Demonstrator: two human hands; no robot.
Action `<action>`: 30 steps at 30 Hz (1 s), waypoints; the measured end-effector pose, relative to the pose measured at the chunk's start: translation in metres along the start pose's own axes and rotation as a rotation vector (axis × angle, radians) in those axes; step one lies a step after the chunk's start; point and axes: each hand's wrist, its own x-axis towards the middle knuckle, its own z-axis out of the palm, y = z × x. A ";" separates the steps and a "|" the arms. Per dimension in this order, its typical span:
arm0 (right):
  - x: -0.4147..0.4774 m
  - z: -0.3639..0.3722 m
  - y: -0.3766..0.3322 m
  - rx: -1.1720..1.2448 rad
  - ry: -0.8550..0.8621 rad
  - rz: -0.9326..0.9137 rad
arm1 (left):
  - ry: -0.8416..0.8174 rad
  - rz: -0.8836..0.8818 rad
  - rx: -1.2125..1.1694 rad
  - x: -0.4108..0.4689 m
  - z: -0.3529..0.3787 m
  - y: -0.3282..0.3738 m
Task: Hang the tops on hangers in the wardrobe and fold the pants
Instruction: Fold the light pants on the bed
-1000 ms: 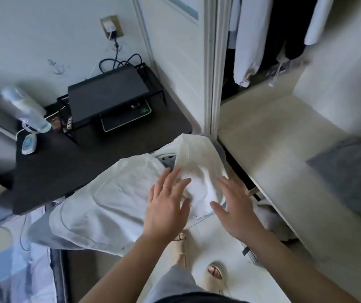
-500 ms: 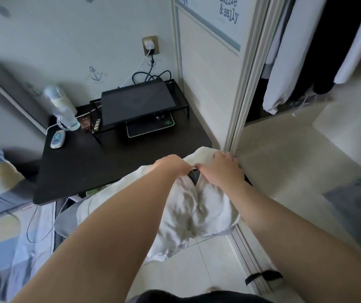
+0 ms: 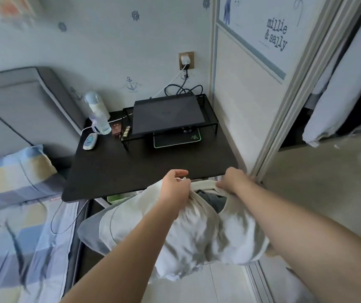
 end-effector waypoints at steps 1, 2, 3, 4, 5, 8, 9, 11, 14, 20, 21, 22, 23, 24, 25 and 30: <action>0.004 0.002 0.000 0.013 -0.002 -0.024 | 0.012 -0.014 -0.063 -0.004 -0.004 -0.001; 0.008 0.003 0.000 0.038 0.012 -0.048 | 0.028 -0.036 -0.161 -0.007 -0.008 -0.002; 0.010 0.002 0.001 0.079 0.042 -0.077 | 0.043 -0.086 -0.294 -0.009 -0.013 -0.003; 0.009 -0.001 0.002 0.146 0.093 -0.109 | 0.045 -0.159 -0.449 -0.011 -0.018 -0.004; 0.004 -0.004 0.003 0.257 0.155 -0.141 | 0.027 -0.244 -0.592 -0.013 -0.024 -0.003; -0.025 -0.016 0.008 0.664 0.299 -0.269 | -0.086 -0.419 -0.821 -0.024 -0.043 -0.005; -0.041 -0.020 0.009 0.750 0.333 -0.311 | -0.131 -0.421 -0.845 -0.029 -0.049 -0.005; -0.073 -0.024 0.009 0.830 0.388 -0.402 | -0.202 -0.394 -0.832 -0.037 -0.063 -0.005; -0.123 -0.029 -0.002 0.881 0.448 -0.556 | -0.309 -0.358 -0.766 -0.051 -0.095 -0.004; -0.234 -0.047 -0.077 0.939 0.499 -0.778 | -0.326 -0.169 -0.814 -0.079 -0.204 -0.009; -0.251 -0.048 -0.096 0.954 0.483 -0.813 | -0.298 -0.106 -0.843 -0.085 -0.227 -0.007; -0.268 -0.048 -0.115 0.968 0.464 -0.845 | -0.266 -0.046 -0.867 -0.091 -0.251 -0.007; -0.285 -0.046 -0.137 0.984 0.445 -0.877 | -0.238 0.007 -0.885 -0.097 -0.275 -0.007; -0.302 -0.043 -0.159 0.998 0.427 -0.911 | -0.207 0.052 -0.898 -0.103 -0.301 -0.008; -0.319 -0.039 -0.182 1.008 0.406 -0.945 | -0.171 0.085 -0.903 -0.108 -0.328 -0.010; -0.396 -0.008 -0.298 1.064 0.260 -1.067 | 0.043 0.288 -0.963 -0.141 -0.472 -0.026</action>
